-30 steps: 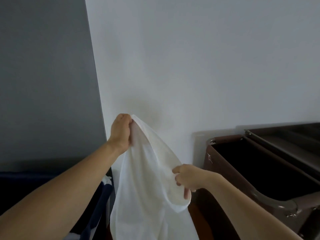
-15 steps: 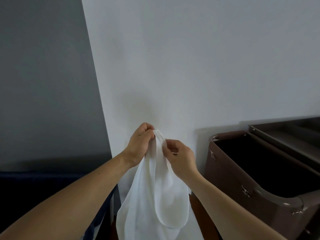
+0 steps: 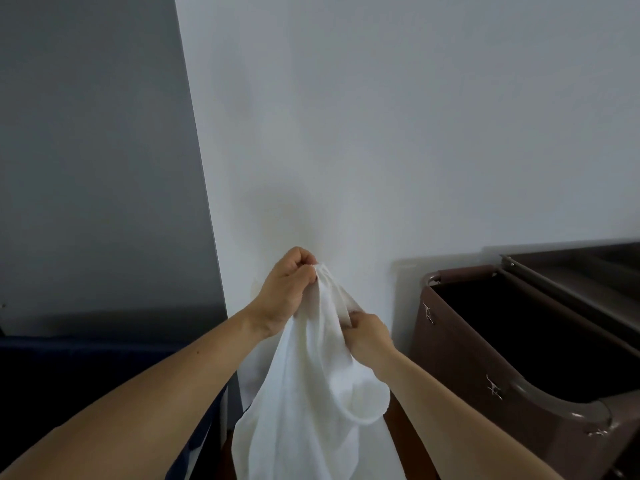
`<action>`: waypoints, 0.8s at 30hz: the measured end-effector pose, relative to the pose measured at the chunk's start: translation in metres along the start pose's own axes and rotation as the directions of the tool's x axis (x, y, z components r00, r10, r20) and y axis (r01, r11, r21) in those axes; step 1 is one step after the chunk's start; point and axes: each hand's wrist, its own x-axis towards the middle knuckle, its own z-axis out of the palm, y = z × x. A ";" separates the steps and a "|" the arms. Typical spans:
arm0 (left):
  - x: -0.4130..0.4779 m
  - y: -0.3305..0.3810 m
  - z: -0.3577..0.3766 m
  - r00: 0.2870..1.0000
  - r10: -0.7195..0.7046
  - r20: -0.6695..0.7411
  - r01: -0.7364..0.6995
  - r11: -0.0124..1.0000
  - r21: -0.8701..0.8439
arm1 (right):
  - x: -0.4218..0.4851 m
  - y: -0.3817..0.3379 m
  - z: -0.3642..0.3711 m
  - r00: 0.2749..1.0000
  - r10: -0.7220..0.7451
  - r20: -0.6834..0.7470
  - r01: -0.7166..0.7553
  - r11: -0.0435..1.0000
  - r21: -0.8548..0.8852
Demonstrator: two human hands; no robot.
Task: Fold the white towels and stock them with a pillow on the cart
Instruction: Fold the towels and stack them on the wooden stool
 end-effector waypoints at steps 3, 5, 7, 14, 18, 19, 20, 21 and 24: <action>0.003 -0.001 -0.013 0.995 -0.013 -0.102 0.017 0.999 0.042 | 0.009 0.011 -0.008 0.994 0.034 -0.108 -0.036 0.999 -0.020; 0.005 -0.005 -0.019 0.990 0.008 -0.143 0.006 0.995 0.097 | 0.013 0.007 -0.017 0.972 -0.004 -0.234 0.006 1.000 0.004; 0.008 -0.011 -0.024 0.985 0.012 -0.175 0.012 0.990 0.137 | 0.014 -0.008 -0.030 0.947 -0.007 -0.321 0.090 0.966 0.244; 0.023 -0.003 -0.027 0.918 0.045 -0.393 -0.018 0.997 0.072 | -0.006 0.016 -0.037 0.974 -0.218 -0.055 0.217 0.976 -0.026; 0.030 -0.001 -0.022 0.900 0.041 -0.434 -0.013 0.998 0.067 | 0.005 0.048 -0.022 0.992 -0.124 -0.011 0.102 0.865 -0.492; 0.030 0.000 -0.021 0.891 0.045 -0.452 -0.015 0.997 0.070 | 0.007 0.050 -0.024 0.998 -0.049 -0.027 0.029 0.861 -0.507; 0.031 0.000 -0.022 0.880 0.053 -0.472 -0.018 0.997 0.077 | 0.009 0.052 -0.028 0.999 0.027 -0.042 -0.044 0.862 -0.505; 0.031 0.000 -0.023 0.873 0.061 -0.485 -0.019 0.996 0.090 | 0.010 0.051 -0.034 0.994 0.100 -0.039 -0.106 0.861 -0.497; 0.028 -0.008 -0.025 0.882 0.055 -0.469 0.000 0.993 0.117 | 0.014 0.036 -0.059 0.978 0.206 -0.027 -0.204 0.931 -0.302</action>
